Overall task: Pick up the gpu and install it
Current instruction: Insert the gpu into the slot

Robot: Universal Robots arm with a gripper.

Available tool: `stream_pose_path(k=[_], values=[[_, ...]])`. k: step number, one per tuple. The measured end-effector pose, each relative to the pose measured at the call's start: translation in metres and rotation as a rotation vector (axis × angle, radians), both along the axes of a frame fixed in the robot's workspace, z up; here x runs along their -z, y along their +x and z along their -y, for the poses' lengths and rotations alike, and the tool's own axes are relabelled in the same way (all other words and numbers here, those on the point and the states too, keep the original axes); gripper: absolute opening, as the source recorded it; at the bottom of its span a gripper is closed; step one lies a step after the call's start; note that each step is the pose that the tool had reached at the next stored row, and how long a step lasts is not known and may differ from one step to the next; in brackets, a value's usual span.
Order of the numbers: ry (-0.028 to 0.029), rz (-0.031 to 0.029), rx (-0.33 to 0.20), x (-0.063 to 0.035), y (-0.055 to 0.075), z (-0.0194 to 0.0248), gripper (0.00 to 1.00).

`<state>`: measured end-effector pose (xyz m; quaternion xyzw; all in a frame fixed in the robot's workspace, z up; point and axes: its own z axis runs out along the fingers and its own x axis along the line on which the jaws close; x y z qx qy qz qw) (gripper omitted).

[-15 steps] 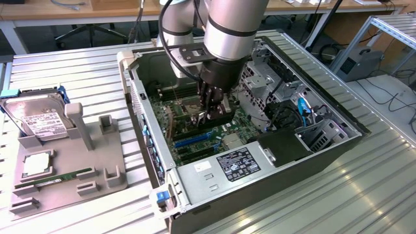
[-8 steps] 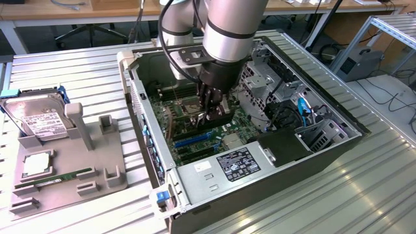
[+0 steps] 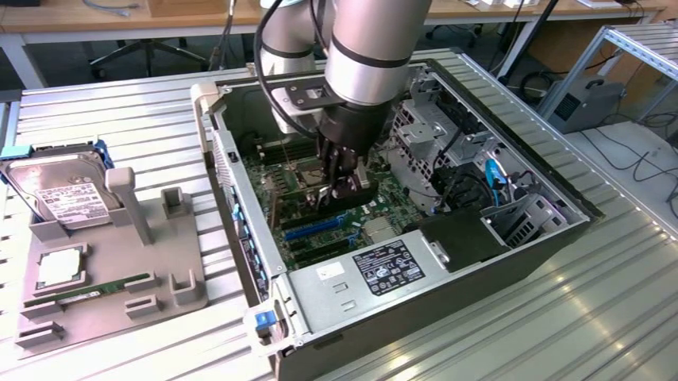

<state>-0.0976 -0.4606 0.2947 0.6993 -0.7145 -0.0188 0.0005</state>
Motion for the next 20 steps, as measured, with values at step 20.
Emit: stream_pose_path(k=[20], values=[[0.0, 0.0, 0.0, 0.0139, -0.01, -0.0021, 0.27]])
